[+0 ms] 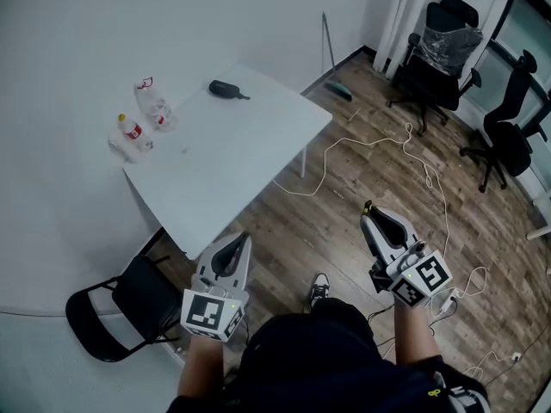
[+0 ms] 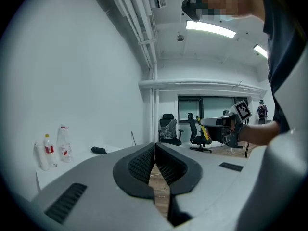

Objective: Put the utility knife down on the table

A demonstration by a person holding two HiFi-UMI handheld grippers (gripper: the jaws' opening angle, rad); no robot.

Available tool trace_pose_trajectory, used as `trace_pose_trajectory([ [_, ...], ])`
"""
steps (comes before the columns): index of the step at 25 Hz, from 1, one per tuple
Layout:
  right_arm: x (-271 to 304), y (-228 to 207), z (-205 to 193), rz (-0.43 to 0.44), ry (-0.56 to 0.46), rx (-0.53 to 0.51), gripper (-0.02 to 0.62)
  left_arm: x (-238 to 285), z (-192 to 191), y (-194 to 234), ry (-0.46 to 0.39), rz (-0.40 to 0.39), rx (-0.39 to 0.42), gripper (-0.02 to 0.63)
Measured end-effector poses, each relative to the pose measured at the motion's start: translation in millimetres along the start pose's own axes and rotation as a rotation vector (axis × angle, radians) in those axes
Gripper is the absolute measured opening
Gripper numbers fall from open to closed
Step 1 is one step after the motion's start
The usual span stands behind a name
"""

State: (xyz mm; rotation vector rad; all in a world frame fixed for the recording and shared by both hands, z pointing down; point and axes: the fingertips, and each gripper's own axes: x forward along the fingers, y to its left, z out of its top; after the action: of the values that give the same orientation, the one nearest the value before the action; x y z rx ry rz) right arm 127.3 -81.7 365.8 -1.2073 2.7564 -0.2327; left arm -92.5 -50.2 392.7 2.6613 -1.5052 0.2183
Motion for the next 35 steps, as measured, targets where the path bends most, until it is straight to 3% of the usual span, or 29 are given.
trace_pose_trajectory([
  [12, -2, 14, 0, 0.036, 0.033, 0.008, 0.075, -15, -3, -2, 0.020, 0.033, -0.042, 0.023],
  [17, 2, 21, 14, 0.073, -0.028, 0.002, 0.075, -17, -5, 6, 0.016, 0.057, -0.043, 0.023],
  [20, 5, 21, 6, 0.069, -0.012, -0.009, 0.075, -22, -4, 12, 0.021, 0.071, -0.035, 0.023],
  [35, -1, 30, 0, 0.079, 0.019, -0.011, 0.075, -17, -8, 10, 0.020, 0.053, -0.043, 0.023],
])
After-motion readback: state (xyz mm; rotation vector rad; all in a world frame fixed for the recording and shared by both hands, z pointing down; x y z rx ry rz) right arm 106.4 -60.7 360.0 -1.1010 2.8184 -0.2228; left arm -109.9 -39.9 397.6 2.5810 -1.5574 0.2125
